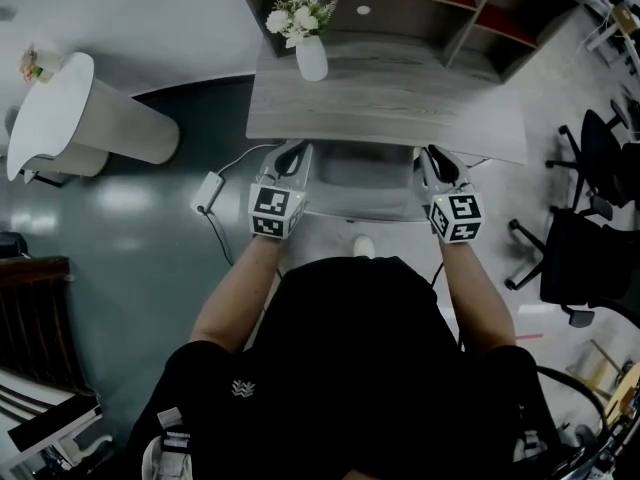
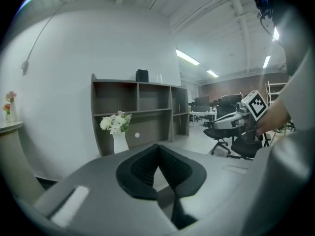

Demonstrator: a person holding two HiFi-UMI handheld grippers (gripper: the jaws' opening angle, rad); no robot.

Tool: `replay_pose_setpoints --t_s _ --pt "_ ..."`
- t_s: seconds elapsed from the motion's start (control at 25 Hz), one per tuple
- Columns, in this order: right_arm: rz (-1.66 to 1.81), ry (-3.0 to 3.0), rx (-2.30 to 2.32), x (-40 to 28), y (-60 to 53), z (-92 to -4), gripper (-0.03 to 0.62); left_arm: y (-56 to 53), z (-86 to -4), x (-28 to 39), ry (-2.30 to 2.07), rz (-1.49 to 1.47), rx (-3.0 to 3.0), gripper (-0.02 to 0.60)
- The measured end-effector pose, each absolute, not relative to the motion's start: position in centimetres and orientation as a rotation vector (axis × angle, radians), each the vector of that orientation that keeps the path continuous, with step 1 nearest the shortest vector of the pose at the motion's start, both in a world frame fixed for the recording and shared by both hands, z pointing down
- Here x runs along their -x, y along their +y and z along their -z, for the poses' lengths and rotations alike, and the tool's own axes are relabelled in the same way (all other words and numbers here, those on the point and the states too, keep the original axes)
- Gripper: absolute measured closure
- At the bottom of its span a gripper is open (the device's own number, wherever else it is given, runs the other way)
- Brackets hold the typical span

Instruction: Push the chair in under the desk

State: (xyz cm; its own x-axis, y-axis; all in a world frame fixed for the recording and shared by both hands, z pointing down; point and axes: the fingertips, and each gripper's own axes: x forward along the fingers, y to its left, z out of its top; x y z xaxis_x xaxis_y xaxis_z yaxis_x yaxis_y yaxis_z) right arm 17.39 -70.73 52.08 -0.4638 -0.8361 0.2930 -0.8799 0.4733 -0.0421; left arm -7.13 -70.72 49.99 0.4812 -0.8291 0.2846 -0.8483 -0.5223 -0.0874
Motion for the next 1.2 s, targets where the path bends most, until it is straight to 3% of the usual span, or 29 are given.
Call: replay_pose_setpoints --t_s 0.12,1.2 --pt "-0.302 -2.471 -1.577 -19.0 -71.3 -52.6 0.591 -71.3 -50.5 7.6 -1.546 -0.442 -2.617 0.575" --pt "-0.350 -2.417 -1.621 -21.9 -72.3 -55.2 0.592 -71.7 -51.8 6.6 -1.600 -0.512 -2.625 0.575"
